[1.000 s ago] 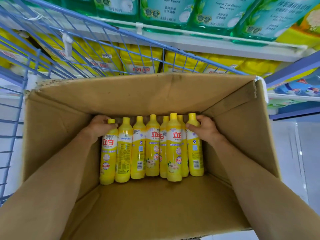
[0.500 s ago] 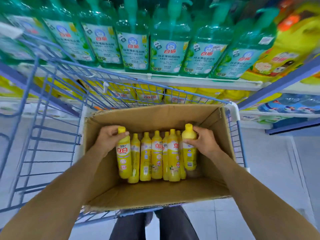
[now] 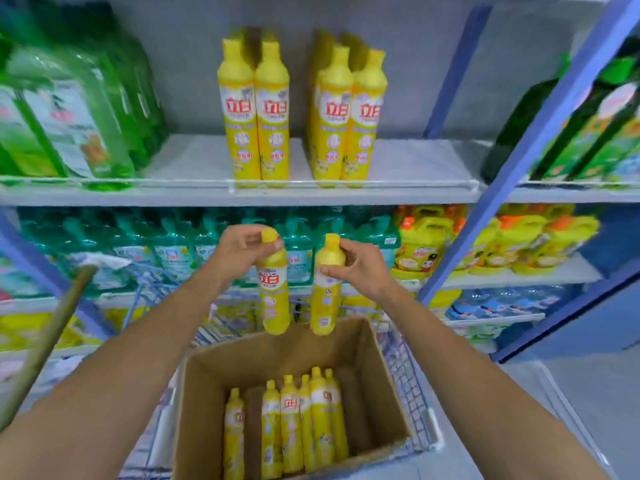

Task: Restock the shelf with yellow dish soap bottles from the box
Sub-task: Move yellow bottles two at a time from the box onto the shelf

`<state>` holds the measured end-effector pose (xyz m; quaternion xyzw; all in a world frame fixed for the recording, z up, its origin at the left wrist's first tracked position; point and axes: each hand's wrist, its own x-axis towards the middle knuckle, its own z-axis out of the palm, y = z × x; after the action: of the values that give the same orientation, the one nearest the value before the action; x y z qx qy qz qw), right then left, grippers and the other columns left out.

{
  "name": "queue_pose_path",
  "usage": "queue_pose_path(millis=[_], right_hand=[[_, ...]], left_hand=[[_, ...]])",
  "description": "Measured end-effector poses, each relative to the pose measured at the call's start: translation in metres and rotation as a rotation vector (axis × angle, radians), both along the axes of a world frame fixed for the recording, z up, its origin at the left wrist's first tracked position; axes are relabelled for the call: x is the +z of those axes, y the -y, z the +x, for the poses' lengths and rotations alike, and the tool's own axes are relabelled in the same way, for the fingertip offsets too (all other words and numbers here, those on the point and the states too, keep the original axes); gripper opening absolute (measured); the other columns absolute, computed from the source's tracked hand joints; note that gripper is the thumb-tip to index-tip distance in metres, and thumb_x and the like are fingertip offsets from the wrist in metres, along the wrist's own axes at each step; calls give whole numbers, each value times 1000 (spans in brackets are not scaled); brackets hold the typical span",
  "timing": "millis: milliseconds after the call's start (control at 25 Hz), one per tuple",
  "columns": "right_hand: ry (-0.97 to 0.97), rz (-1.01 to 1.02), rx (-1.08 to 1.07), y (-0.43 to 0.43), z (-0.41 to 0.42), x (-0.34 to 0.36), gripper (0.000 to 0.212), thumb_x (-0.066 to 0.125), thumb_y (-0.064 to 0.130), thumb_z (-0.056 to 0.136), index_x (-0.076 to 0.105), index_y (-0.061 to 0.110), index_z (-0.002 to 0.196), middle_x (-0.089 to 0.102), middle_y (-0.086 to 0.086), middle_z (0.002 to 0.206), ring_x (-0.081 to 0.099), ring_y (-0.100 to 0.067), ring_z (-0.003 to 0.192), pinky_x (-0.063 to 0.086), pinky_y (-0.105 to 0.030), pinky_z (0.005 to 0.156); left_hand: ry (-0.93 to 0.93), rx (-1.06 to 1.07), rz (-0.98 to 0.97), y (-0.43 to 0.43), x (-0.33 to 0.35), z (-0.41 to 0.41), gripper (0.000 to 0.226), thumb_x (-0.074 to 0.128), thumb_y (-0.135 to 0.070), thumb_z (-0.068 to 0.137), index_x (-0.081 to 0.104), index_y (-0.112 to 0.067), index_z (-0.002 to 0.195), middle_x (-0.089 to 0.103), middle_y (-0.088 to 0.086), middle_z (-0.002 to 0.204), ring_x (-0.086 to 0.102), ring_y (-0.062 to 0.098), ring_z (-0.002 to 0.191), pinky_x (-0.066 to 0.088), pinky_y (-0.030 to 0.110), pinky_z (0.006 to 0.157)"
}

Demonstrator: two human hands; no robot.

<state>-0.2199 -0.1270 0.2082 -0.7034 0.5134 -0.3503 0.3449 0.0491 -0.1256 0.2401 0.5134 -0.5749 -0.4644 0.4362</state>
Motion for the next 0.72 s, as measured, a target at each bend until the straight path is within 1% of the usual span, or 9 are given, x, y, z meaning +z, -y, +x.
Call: queue_pose_path(millis=[80,160,200,240,360,440,520,560,720], right_hand=[[47,-41,-14,4,-9,44,49,87,50,65,72,22,102,77,-3,95,65,-10,85,58,-50,83],[59,-85,-18,8,-19,82,41,90,35,69,73,17,102,77,-1,96,65,-8,82,60,-46,84],[64,-110,-17,12,-26,100,40,90,32,71,73,15,103,78,-2,97,66,-9,83,60,-46,84],[73,-136,-17,18,-33,114,42,90,32,71,73,15,106,78,-2,98,69,-12,85,60,-47,84],[105,-215,6,36,-58,155,50,90,34,71,73,18,115,78,0,104,74,-21,97,60,-48,87],[120,-252,25,50,-79,180,43,89,28,73,74,18,113,78,-1,104,73,-16,94,60,-42,87],[110,-275,53,61,-99,202,34,89,20,75,74,24,105,78,0,100,71,-9,87,59,-31,81],[100,-291,58,68,-109,211,32,89,20,74,74,26,102,78,-2,98,70,-8,85,59,-30,79],[64,-394,66,101,-151,242,38,88,35,73,74,18,104,76,-7,93,67,-11,82,59,-48,80]], left_hand=[[-20,-10,-76,7,45,-15,27,77,-8,85,72,1,110,76,12,106,72,8,89,56,18,71],[-42,-16,-159,14,84,-29,27,78,-11,84,73,-1,109,75,12,109,71,16,99,58,25,83],[-46,-19,-197,17,101,-37,26,78,-12,84,73,-1,108,75,13,109,71,17,99,59,28,83],[-46,-26,-223,21,117,-47,26,77,-12,85,73,0,107,75,13,108,71,15,97,59,29,81],[-50,-57,-274,32,160,-83,25,74,-10,88,71,1,110,76,12,103,72,8,86,56,20,67],[-51,-82,-302,44,183,-108,24,73,-11,90,72,-1,112,76,11,102,72,7,84,54,18,63],[-39,-99,-335,61,200,-131,24,74,-13,89,73,-4,111,76,12,104,71,10,86,55,22,66],[-25,-98,-347,69,208,-142,23,74,-14,89,73,-4,110,76,14,104,71,12,87,56,25,68],[-3,-62,-416,100,238,-194,25,77,-13,86,71,3,105,74,22,103,68,15,85,56,31,72]])
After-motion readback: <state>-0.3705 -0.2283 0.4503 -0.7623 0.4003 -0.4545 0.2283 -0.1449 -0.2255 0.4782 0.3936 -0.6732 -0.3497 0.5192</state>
